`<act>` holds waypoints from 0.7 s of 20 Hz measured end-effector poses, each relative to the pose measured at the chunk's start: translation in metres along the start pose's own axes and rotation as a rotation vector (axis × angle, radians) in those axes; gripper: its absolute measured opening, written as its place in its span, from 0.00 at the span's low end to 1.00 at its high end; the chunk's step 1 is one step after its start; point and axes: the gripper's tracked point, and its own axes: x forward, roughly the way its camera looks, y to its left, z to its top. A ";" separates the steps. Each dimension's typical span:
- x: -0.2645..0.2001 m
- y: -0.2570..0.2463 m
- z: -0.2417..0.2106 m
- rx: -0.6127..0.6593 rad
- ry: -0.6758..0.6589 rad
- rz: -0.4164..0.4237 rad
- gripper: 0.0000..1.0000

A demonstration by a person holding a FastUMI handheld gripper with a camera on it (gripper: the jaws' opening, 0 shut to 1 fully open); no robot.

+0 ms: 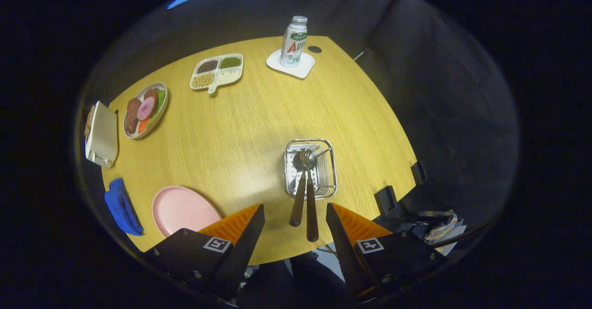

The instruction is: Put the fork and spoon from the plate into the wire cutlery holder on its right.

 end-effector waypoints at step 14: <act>-0.187 -0.002 0.158 0.075 -0.984 0.102 0.83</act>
